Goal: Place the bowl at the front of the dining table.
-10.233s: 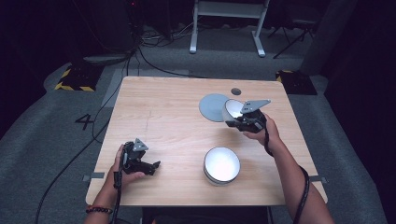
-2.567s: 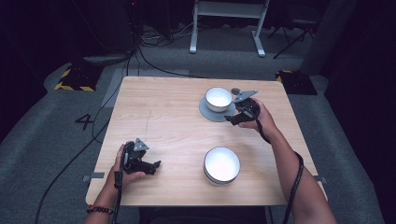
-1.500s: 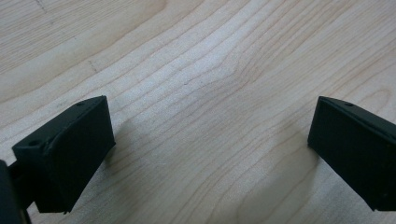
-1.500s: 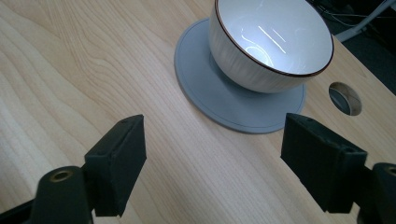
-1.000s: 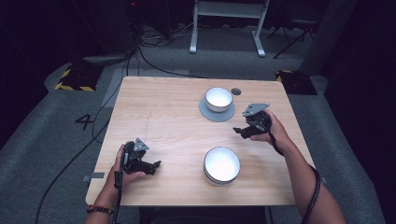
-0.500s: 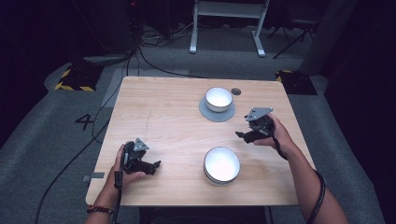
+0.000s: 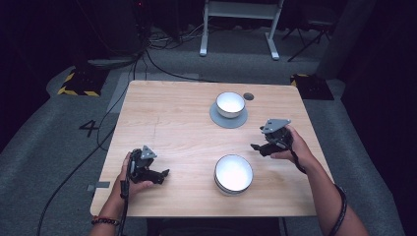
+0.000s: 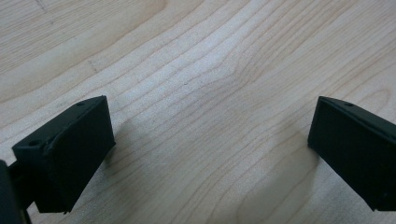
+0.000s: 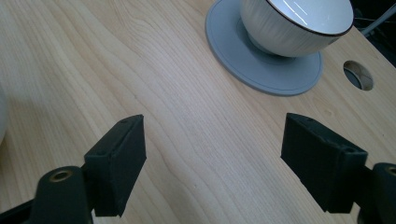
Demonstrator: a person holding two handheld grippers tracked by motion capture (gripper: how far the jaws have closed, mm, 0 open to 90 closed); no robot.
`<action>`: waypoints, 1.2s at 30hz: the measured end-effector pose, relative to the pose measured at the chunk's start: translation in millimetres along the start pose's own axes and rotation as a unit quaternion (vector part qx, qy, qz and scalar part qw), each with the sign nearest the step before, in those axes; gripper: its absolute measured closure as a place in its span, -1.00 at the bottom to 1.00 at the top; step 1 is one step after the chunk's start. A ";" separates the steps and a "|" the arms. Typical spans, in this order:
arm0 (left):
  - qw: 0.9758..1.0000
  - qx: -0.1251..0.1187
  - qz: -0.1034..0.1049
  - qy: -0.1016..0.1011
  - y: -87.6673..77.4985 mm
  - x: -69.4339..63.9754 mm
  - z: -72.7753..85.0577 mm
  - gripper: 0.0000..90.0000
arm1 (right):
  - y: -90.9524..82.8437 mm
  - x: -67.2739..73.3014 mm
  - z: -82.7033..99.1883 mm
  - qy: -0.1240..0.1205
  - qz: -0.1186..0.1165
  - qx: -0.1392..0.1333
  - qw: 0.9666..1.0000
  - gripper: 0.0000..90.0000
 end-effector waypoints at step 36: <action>1.000 0.000 0.000 0.000 0.0 -0.1 0.0 -0.99 | -2.4 19.4 43.1 0.013 -0.009 0.023 1.000 -0.51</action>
Point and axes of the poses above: each handheld gripper's, and its own axes: y roughly forward along the jaws, z roughly out of its underside, x roughly to its left, the point moved 1 cm from there along y, roughly forward along the jaws, and after that the axes turned 11 degrees about x, right-handed, at the moved point
